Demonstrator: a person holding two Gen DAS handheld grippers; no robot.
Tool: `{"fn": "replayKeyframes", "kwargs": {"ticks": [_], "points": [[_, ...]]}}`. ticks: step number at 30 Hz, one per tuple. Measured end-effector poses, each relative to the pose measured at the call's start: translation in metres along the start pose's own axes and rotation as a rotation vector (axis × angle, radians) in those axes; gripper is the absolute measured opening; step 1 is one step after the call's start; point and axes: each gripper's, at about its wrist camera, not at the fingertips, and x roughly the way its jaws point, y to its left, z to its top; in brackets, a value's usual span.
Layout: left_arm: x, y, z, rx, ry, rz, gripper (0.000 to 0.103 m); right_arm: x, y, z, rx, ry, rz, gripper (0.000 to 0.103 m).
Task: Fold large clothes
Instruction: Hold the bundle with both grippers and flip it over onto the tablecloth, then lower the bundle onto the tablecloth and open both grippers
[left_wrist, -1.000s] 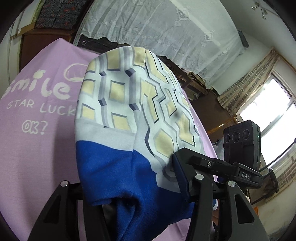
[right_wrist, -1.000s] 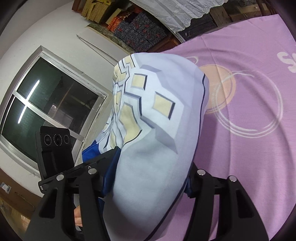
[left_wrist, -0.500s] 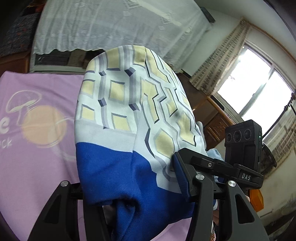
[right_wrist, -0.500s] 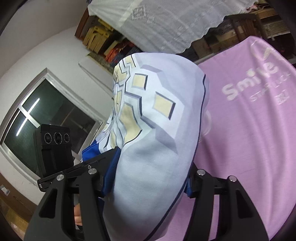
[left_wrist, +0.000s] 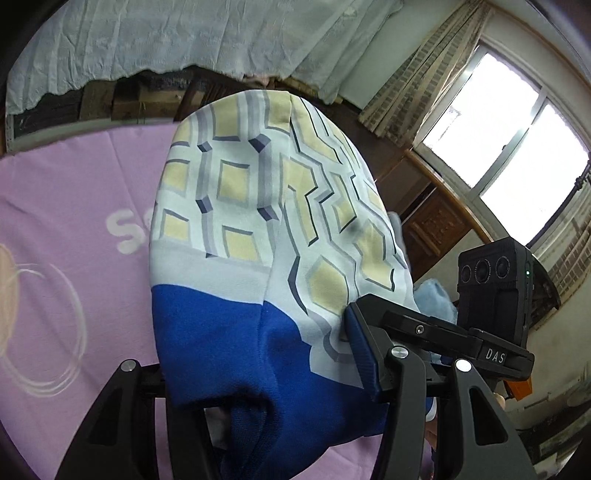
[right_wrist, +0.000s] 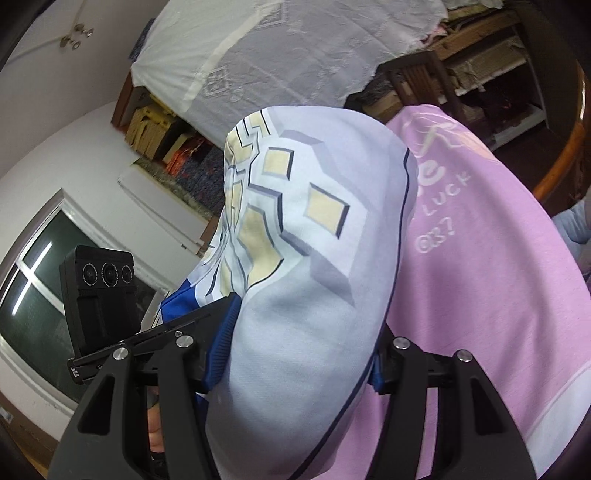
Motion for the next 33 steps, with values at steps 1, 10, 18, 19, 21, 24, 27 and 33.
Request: {"fn": "replayKeyframes", "kwargs": {"ticks": [1,10,18,19,21,24,27,33], "points": [[0.016,0.006,0.0,-0.008,0.022,0.005,0.056,0.004,-0.014,0.002,0.014,0.0,-0.014,0.056],[0.089,0.048,-0.018,-0.034,0.115,0.032,0.08,0.051,-0.098,-0.01,0.094,0.119,-0.229,0.059],[0.037,0.053,-0.007,-0.008,-0.002,0.074,0.077,0.041,-0.077,-0.016,0.019,0.066,-0.323,0.062],[0.035,0.053,-0.007,-0.001,-0.006,0.083,0.077,0.038,-0.076,-0.014,0.026,0.066,-0.316,0.062],[0.041,0.054,-0.011,0.01,0.013,0.106,0.077,0.031,-0.076,-0.013,0.06,0.059,-0.296,0.062],[0.063,0.054,-0.021,0.009,0.066,0.128,0.077,0.026,-0.079,-0.012,0.093,0.062,-0.269,0.062],[0.06,0.054,-0.023,0.005,0.055,0.126,0.077,0.011,-0.086,-0.01,0.167,-0.004,-0.231,0.063],[0.056,0.048,-0.023,0.032,0.03,0.176,0.077,-0.008,-0.033,-0.017,-0.15,-0.174,-0.395,0.013]]}}
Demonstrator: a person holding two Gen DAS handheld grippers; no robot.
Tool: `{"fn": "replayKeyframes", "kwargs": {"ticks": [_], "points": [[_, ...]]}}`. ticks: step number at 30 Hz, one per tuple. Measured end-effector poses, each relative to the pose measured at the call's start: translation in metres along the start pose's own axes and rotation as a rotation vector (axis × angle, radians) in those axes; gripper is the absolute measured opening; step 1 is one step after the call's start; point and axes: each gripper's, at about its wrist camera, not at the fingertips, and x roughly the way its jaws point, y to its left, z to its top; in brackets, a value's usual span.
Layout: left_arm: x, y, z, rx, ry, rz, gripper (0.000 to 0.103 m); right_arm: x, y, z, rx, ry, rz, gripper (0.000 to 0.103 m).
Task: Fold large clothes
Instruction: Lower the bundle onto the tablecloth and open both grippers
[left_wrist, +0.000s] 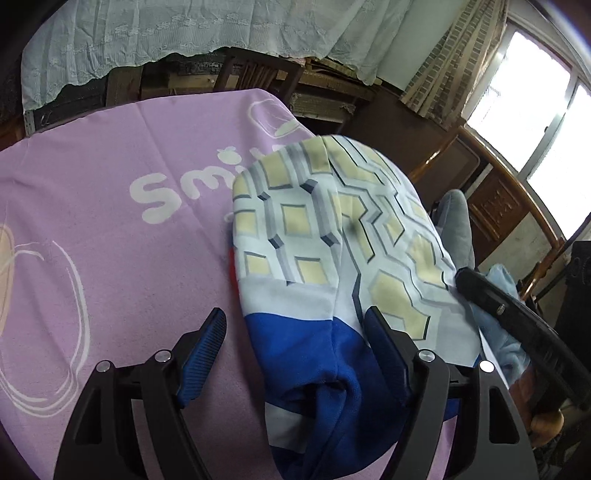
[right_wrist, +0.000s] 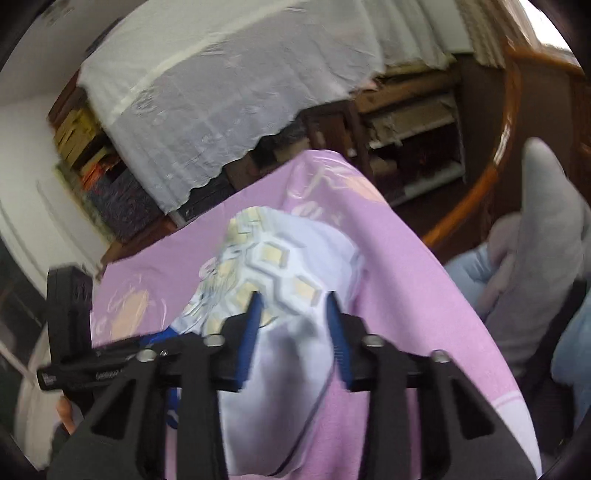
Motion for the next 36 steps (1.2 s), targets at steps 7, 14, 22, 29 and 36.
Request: {"fn": "replayKeyframes", "kwargs": {"ticks": [7,14,22,29,36], "points": [[0.018,0.001,-0.009,0.021,0.041,0.042,0.088,0.031,0.029,-0.028,-0.165,0.116,-0.097,0.01],[0.019,0.0,-0.009,0.019,0.021,0.124,0.1,0.036,0.026,-0.029,-0.164,0.131,-0.105,0.009],[-0.043,-0.018,-0.029,-0.02,0.008,0.209,0.098,0.029,0.024,-0.02,-0.048,0.155,-0.108,0.011],[-0.142,-0.063,-0.084,0.057,-0.186,0.264,0.099,-0.064,0.059,-0.056,-0.095,0.044,-0.169,0.055],[-0.216,-0.115,-0.141,0.103,-0.324,0.309,0.099,-0.152,0.089,-0.097,-0.1,-0.034,-0.153,0.076]]}}
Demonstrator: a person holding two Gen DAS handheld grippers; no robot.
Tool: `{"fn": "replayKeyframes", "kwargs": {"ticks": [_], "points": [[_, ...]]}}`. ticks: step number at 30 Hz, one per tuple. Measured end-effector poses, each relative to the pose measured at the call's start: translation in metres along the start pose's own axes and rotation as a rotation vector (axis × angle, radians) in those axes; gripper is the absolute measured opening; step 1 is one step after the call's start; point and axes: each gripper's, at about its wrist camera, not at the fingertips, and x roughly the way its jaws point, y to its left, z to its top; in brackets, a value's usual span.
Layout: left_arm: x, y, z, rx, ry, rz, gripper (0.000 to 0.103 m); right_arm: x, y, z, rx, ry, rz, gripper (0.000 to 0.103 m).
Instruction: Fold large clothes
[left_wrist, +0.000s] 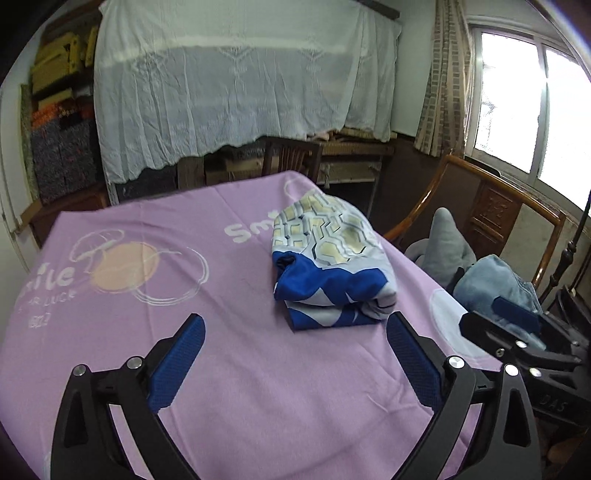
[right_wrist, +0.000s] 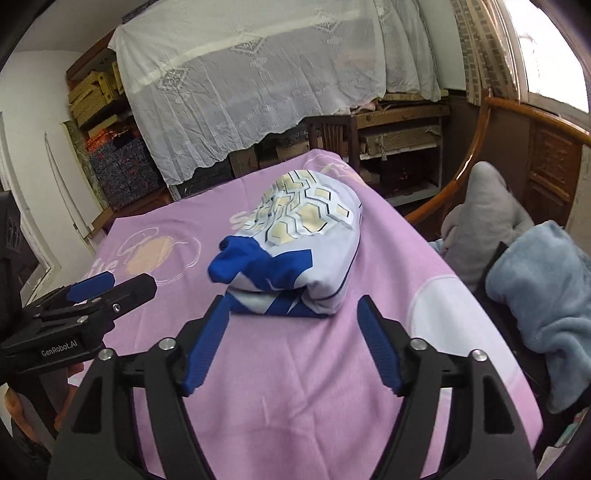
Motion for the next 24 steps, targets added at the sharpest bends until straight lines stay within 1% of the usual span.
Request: {"fn": "replayKeyframes", "kwargs": {"ticks": [2,5,9,12,15,18,21,24], "points": [[-0.027,-0.01,-0.006,0.03,-0.048,0.03,0.099,-0.03,0.008,-0.005,-0.027,-0.039,-0.006,0.082],[-0.056,-0.018,-0.011,0.059,-0.103,0.059,0.099,-0.072,0.021,-0.011,-0.063,-0.109,-0.008,0.089],[-0.091,-0.028,-0.013,0.086,-0.169,0.069,0.099,-0.117,0.035,-0.017,-0.106,-0.189,-0.018,0.093],[-0.102,-0.033,-0.013,0.096,-0.2,0.077,0.099,-0.146,0.041,-0.022,-0.13,-0.247,-0.026,0.096],[-0.099,-0.037,-0.015,0.112,-0.205,0.103,0.099,-0.158,0.039,-0.024,-0.126,-0.28,-0.02,0.097],[-0.085,-0.039,-0.018,0.14,-0.185,0.126,0.099,-0.159,0.037,-0.025,-0.101,-0.293,-0.013,0.098],[-0.065,-0.038,-0.019,0.139,-0.158,0.125,0.099,-0.146,0.031,-0.026,-0.075,-0.283,-0.008,0.098],[-0.041,-0.035,-0.018,0.14,-0.123,0.124,0.099,-0.124,0.024,-0.025,-0.048,-0.256,-0.015,0.098]]}}
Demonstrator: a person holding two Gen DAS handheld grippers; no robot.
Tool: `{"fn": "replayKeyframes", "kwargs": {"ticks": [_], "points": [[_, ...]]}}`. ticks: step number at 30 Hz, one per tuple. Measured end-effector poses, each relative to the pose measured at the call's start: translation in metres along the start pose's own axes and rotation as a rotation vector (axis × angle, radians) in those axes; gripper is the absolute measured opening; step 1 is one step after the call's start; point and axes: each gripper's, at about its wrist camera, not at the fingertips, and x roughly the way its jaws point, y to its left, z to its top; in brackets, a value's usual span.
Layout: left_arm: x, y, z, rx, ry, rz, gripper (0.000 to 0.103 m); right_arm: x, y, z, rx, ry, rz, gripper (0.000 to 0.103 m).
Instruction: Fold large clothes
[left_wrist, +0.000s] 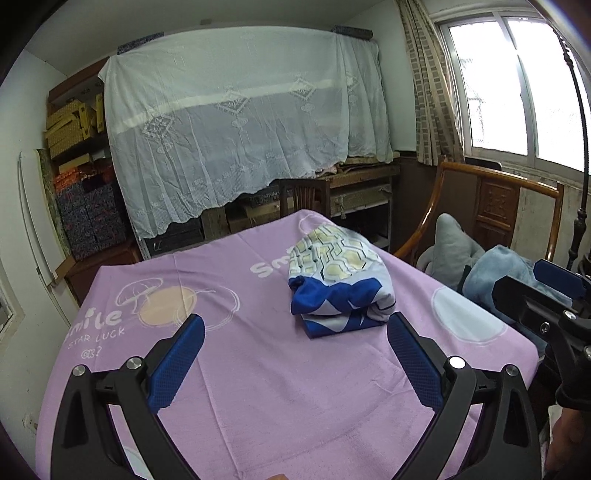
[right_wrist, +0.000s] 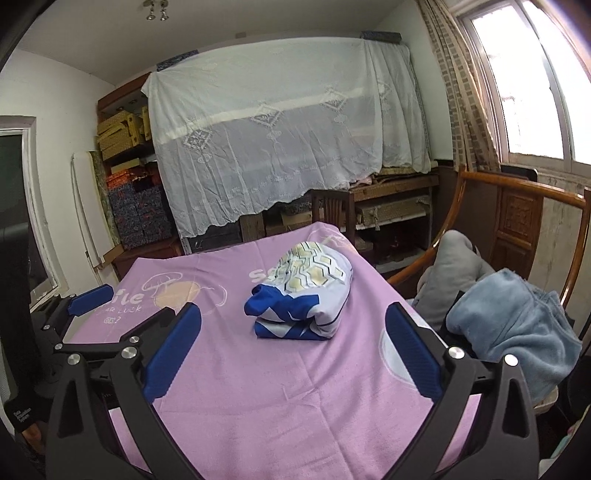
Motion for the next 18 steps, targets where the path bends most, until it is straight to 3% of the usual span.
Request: {"fn": "replayKeyframes", "kwargs": {"ticks": [9,18], "points": [[0.061,0.009,0.007,-0.044,0.092,-0.014,0.099,0.068,-0.023,-0.009,0.068,0.11,-0.027,0.098],[0.081,0.005,0.008,-0.048,0.115,-0.031,0.099,0.095,-0.026,-0.007,0.05,0.136,-0.052,0.098]]}}
